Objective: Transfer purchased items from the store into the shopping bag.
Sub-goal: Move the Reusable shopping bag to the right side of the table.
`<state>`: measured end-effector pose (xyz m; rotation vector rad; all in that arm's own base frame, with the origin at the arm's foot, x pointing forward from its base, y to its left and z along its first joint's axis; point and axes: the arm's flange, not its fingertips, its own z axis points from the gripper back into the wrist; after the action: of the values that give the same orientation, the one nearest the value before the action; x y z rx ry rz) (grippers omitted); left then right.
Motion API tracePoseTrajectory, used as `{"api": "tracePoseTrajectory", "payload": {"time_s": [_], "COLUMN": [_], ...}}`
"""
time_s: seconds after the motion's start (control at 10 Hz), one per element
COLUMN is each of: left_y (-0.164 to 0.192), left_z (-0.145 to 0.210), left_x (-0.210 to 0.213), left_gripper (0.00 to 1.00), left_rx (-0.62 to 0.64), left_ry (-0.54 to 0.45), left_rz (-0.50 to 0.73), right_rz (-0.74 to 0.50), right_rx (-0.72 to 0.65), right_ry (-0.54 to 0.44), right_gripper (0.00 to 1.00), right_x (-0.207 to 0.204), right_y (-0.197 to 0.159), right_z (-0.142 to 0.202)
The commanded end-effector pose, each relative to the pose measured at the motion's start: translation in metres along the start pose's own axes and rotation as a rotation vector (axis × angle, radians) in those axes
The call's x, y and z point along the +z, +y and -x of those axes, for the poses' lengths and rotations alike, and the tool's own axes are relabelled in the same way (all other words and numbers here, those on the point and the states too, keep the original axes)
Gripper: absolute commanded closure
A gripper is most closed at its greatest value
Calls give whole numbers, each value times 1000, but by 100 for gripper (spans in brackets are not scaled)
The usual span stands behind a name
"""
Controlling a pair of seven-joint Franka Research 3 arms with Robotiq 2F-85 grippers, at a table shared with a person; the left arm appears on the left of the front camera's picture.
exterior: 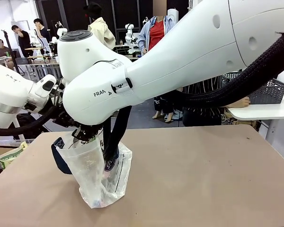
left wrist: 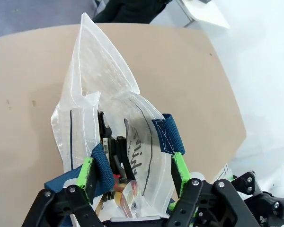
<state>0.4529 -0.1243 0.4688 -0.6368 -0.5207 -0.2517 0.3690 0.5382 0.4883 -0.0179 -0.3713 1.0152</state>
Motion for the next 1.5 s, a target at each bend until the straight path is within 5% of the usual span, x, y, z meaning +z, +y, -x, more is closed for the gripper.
{"api": "tracePoseTrajectory", "payload": {"time_s": [0.0,1.4], "left_y": [11,17], "left_z": [-2,-2], "left_x": [-1,1], "left_gripper": [19,19], "left_rx": [-25,-79], "left_ry": [2,72], "left_rz": [61,179], "right_rz": [30,40], "right_rx": [-18,-14], "right_ry": [13,22], "right_gripper": [100,100], "right_x": [-4,-5], "right_y": [6,10], "right_z": [-5,-8]}}
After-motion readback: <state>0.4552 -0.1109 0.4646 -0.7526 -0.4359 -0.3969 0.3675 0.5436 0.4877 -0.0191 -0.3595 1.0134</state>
